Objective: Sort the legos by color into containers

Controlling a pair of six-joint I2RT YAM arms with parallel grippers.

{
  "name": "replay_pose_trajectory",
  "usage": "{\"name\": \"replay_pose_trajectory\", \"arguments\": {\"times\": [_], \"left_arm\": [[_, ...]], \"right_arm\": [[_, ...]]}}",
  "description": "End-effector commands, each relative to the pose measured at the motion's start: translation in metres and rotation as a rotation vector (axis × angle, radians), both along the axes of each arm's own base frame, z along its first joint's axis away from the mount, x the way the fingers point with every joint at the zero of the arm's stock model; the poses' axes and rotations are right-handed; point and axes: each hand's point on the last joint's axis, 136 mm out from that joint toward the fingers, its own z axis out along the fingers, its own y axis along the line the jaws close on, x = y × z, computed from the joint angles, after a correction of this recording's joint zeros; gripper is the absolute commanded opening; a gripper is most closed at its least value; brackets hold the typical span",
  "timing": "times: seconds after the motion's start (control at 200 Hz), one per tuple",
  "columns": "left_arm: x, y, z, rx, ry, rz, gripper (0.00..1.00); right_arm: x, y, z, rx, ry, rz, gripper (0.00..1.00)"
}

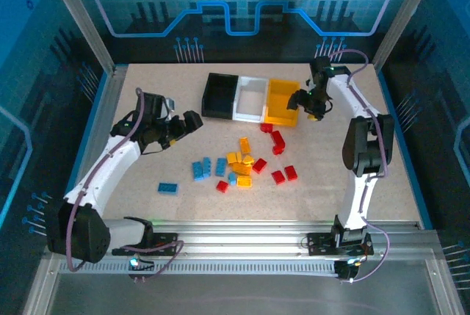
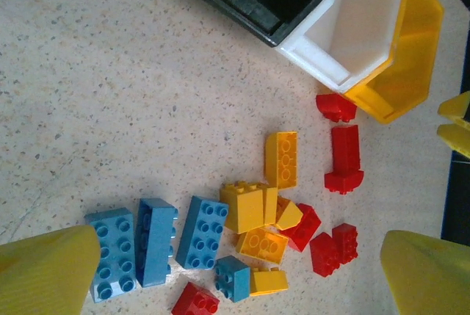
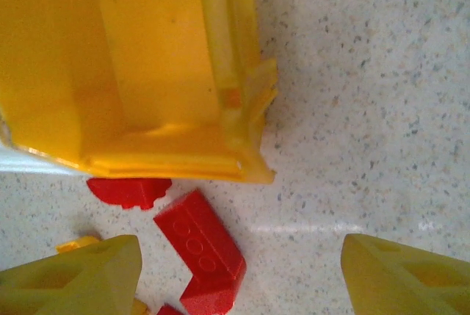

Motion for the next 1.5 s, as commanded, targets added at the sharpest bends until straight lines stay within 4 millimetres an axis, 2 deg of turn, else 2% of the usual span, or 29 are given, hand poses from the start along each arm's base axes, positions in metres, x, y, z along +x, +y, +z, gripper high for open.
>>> {"name": "replay_pose_trajectory", "arguments": {"times": [0.0,0.205,0.325,0.405,0.55,0.675,0.8,0.925,1.096,1.496], "left_arm": [[0.005,-0.011,0.002,-0.044,0.013,-0.012,0.99],[0.009,-0.016,-0.005,-0.048,0.03,-0.016,0.99],[0.01,-0.017,-0.008,-0.045,0.038,-0.02,0.99],[0.011,-0.017,-0.009,-0.045,0.039,-0.018,0.99],[0.01,-0.017,-0.011,-0.048,0.038,-0.013,0.99],[0.009,-0.017,-0.016,-0.05,0.047,-0.011,0.99],[0.009,-0.019,-0.021,-0.056,0.056,-0.016,0.99],[0.012,-0.022,-0.023,-0.065,0.065,-0.031,0.99],[0.012,-0.023,-0.018,-0.063,0.055,-0.039,0.99],[0.003,-0.014,-0.02,-0.016,0.061,-0.041,0.99]], "right_arm": [[0.009,-0.006,-0.007,-0.011,0.021,0.005,0.72],[0.017,-0.005,-0.017,-0.021,0.036,0.013,0.71],[0.013,0.0,-0.019,-0.015,0.054,0.029,0.7],[0.002,0.006,-0.019,-0.009,0.06,0.051,0.7],[-0.027,0.03,-0.015,0.025,0.021,0.159,0.7],[-0.056,0.047,-0.022,-0.007,0.035,0.273,0.69],[-0.068,0.058,-0.03,-0.049,0.04,0.362,0.69],[-0.068,0.067,-0.04,-0.08,0.046,0.417,0.69],[-0.063,0.067,-0.059,-0.132,0.079,0.459,0.68],[-0.053,0.079,-0.08,-0.221,0.107,0.529,0.63]]}}
